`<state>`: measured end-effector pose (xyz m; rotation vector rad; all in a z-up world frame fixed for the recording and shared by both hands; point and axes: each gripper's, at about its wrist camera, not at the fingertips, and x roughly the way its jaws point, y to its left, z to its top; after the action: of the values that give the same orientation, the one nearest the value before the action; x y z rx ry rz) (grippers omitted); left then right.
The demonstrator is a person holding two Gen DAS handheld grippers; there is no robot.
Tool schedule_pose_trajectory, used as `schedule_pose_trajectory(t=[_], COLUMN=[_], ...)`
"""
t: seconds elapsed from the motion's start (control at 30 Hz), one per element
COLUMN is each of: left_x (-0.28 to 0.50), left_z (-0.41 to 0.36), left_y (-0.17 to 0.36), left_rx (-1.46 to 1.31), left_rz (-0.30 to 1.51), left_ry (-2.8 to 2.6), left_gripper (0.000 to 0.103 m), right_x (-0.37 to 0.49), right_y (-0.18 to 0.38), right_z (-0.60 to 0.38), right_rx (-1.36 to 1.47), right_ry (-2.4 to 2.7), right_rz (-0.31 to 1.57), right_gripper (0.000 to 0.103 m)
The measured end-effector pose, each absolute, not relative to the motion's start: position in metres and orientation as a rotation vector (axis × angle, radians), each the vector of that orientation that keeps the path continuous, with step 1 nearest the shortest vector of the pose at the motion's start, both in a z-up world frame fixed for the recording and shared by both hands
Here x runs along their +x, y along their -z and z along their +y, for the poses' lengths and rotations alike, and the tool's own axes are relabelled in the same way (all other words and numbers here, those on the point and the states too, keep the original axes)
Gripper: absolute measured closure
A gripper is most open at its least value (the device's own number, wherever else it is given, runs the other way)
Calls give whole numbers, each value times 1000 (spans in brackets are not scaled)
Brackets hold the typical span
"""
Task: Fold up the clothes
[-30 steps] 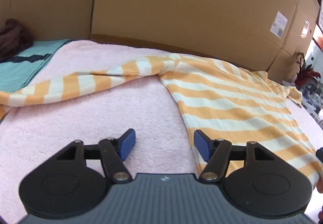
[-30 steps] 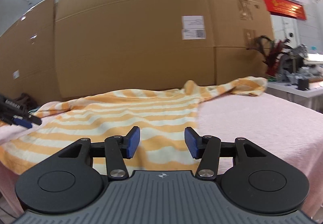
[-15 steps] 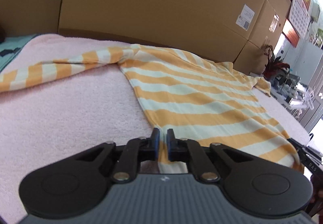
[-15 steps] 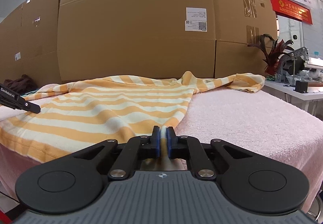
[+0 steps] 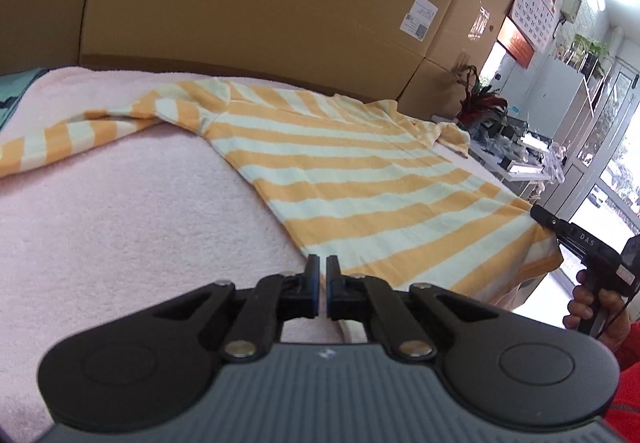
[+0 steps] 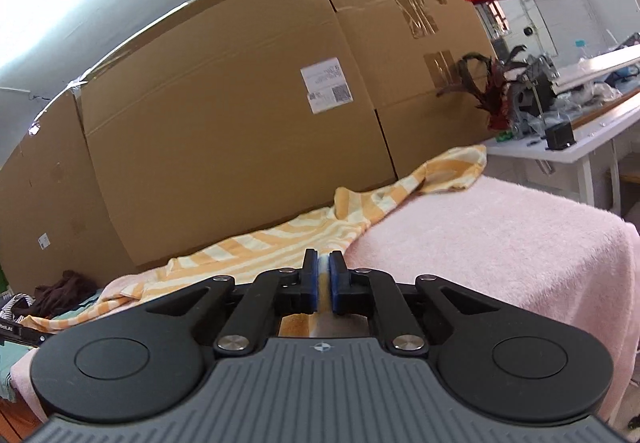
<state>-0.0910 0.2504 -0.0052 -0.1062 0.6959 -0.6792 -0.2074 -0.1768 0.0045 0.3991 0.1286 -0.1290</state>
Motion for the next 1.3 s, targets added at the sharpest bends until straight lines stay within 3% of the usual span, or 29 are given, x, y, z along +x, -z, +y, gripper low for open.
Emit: schedule_pose_trajectory(t=[0.2, 0.27, 0.3, 0.43, 0.47, 0.63, 0.7, 0.73, 0.77, 0.83, 0.93, 1.07, 1.13, 1.17, 1.3], left_x=[-75, -68, -63, -52, -52, -52, -40, -31, -20, 7, 51, 115, 150, 164, 188], left_z=[246, 230, 220, 177, 173, 180, 182, 182, 180, 174, 161, 150, 152, 156, 184], left_y=[4, -2, -3, 13, 18, 24, 14, 9, 2, -8, -17, -24, -19, -14, 14], left_rx=[-44, -67, -79, -6, 24, 112, 100, 84, 60, 12, -36, -59, -51, -70, -244], left_rz=[659, 609, 588, 591, 596, 604, 581, 560, 543, 520, 503, 493, 524, 544, 590], left_ry=[580, 618, 645, 687, 683, 675, 649, 629, 595, 526, 465, 373, 310, 287, 311], left_gripper=[97, 75, 72, 70, 73, 71, 70, 64, 49, 38, 38, 38, 38, 38, 39], right_x=[-209, -204, -200, -183, -181, -198, -194, -188, -179, -154, -112, -65, -64, -66, -67], right_y=[0, -1, -2, 8, 11, 12, 9, 4, -2, -17, -32, -25, -19, -18, -29], right_z=[-172, -171, -170, -163, -163, -182, -189, -187, -183, -173, -162, -162, -172, -177, -188], right_rx=[345, 364, 373, 377, 373, 383, 445, 434, 400, 338, 358, 402, 427, 446, 476], right_ry=[177, 147, 127, 95, 107, 210, 200, 199, 184, 109, -6, 35, 100, 126, 236], right_rz=[125, 118, 128, 252, 283, 258, 249, 233, 219, 206, 255, 455, 495, 495, 488], right_gripper=[84, 81, 80, 81, 86, 89, 85, 79, 79, 78, 66, 66, 78, 79, 75])
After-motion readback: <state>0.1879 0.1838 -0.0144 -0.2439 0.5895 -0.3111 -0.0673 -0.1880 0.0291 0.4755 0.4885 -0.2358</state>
